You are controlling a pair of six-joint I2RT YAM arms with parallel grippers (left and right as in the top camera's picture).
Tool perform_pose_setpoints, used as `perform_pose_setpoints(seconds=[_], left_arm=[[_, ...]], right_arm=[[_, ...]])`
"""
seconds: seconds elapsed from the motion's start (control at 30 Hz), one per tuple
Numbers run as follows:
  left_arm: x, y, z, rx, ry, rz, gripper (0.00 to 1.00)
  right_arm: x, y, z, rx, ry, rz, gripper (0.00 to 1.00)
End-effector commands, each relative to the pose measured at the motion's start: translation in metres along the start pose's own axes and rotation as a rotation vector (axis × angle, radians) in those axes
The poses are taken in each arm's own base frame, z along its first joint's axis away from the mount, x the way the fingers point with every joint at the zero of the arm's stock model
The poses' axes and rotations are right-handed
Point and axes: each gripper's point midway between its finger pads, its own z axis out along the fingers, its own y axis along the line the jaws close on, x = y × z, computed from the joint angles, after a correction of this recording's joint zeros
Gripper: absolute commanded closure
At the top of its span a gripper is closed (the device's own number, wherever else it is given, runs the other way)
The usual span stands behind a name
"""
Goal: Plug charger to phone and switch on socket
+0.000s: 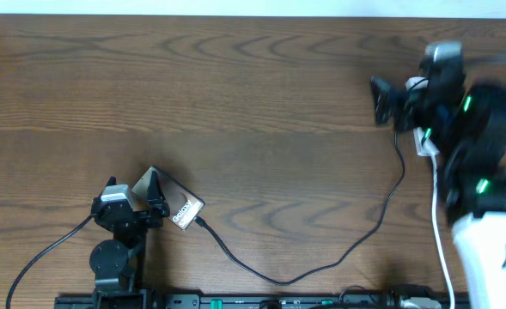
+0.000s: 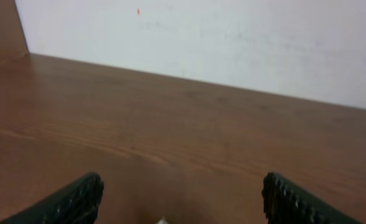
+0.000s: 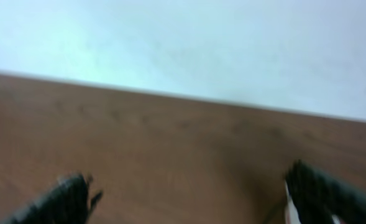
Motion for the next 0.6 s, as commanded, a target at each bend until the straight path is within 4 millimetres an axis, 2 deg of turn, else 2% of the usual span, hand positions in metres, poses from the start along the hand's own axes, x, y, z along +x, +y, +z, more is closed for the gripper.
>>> perform_pose_setpoints(seconds=[0.0, 0.03, 0.23, 0.4, 0.57], left_arm=[[0.015, 0.009, 0.001, -0.044, 0.042, -0.001, 0.18], [0.015, 0.009, 0.001, -0.044, 0.042, -0.001, 0.18], [0.015, 0.009, 0.001, -0.043, 0.042, -0.001, 0.18], [0.015, 0.009, 0.001, -0.043, 0.042, -0.001, 0.18], [0.015, 0.009, 0.001, -0.043, 0.042, -0.001, 0.18]], right_arm=[[0.039, 0.012, -0.018, -0.007, -0.07, -0.008, 0.01], [0.061, 0.014, -0.027, 0.003, -0.119, -0.025, 0.01], [0.117, 0.013, -0.047, 0.064, -0.18, -0.037, 0.01], [0.155, 0.012, -0.053, 0.087, -0.181, -0.035, 0.01], [0.184, 0.008, -0.058, 0.116, -0.155, -0.023, 0.01]])
